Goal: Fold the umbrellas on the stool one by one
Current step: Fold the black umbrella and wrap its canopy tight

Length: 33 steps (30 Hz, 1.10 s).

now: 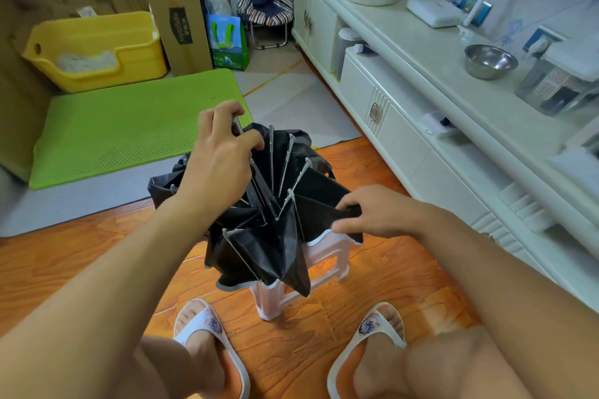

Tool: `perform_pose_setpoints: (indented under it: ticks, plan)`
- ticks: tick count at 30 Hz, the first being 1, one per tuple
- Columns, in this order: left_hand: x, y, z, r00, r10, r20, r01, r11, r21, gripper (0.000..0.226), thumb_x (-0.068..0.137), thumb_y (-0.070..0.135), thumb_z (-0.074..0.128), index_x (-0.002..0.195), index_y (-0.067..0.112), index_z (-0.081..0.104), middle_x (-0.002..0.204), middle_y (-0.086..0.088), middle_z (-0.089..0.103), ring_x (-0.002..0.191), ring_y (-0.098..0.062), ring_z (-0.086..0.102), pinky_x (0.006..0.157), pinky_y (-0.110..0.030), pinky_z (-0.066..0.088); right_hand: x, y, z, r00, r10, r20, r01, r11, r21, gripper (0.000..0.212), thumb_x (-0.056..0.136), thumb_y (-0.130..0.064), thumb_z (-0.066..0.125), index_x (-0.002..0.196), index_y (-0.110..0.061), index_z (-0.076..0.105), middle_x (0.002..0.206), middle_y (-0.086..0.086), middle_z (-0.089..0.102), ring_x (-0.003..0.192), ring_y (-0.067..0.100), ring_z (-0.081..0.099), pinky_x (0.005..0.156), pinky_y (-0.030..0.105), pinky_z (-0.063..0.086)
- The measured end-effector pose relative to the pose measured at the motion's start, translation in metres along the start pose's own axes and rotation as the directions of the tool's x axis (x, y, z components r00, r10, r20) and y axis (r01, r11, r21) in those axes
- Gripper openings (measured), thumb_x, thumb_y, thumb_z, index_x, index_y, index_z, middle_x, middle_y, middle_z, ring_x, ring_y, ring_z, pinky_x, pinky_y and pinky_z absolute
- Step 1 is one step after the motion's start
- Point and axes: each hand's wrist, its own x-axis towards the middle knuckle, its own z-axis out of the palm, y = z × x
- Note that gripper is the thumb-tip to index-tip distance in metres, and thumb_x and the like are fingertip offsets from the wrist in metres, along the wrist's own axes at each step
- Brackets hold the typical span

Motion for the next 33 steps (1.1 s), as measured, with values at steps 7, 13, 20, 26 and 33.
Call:
perform_pose_setpoints:
  ticks: [7,13,20,26,33]
  plan:
    - [0.004,0.003,-0.001,1.000,-0.011,-0.016,0.010,0.999,-0.036,0.028,0.083,-0.010,0.061,0.099,0.009,0.074,0.133,-0.021,0.044,0.116,-0.040,0.041,0.089,-0.050,0.047,-0.003,0.000,0.025,0.902,-0.092,-0.422,0.073,0.996,-0.061,0.020,0.101,-0.029,0.058,0.109,-0.024,0.076,0.095,-0.010,0.066,0.090,0.009,0.059,0.072,0.025,0.048]
    - [0.010,0.003,-0.016,0.955,-0.275,-0.108,0.231,0.923,-0.307,0.025,0.092,-0.014,0.050,0.090,0.001,0.069,0.118,-0.004,0.037,0.097,-0.001,0.045,0.082,-0.021,0.050,-0.010,0.001,0.004,0.737,-0.187,-0.649,0.220,0.975,-0.032,0.019,0.094,-0.010,0.064,0.107,-0.015,0.076,0.099,-0.002,0.073,0.089,0.007,0.065,0.082,0.027,0.058]
    - [0.013,-0.007,-0.016,0.829,-0.548,-0.111,0.382,0.700,-0.604,0.025,0.085,-0.002,0.072,0.084,0.022,0.063,0.109,-0.005,0.049,0.086,-0.007,0.055,0.083,-0.020,0.049,-0.021,-0.032,-0.030,0.453,-0.257,-0.854,0.349,0.932,-0.095,0.041,0.092,-0.006,0.068,0.132,-0.014,0.061,0.104,0.000,0.076,0.091,0.015,0.070,0.085,0.014,0.050]
    - [0.027,-0.023,-0.032,0.749,-0.645,-0.149,0.345,0.572,-0.744,0.030,0.075,0.012,0.077,0.077,0.037,0.061,0.102,-0.019,0.063,0.081,-0.016,0.055,0.080,-0.044,0.051,-0.021,-0.047,-0.055,0.331,-0.206,-0.921,0.396,0.916,-0.062,0.050,0.089,-0.017,0.076,0.134,-0.018,0.054,0.108,-0.004,0.072,0.103,0.016,0.068,0.097,0.022,0.048]
    - [0.041,-0.005,-0.052,0.774,-0.488,-0.403,0.166,0.771,-0.615,0.013,0.079,0.001,0.071,0.085,0.011,0.064,0.097,0.001,0.054,0.091,0.001,0.049,0.080,-0.016,0.041,-0.011,-0.034,-0.068,0.631,-0.069,-0.773,0.331,0.925,0.188,0.022,0.083,-0.006,0.078,0.097,-0.023,0.075,0.086,-0.014,0.066,0.089,0.011,0.066,0.082,0.021,0.046]
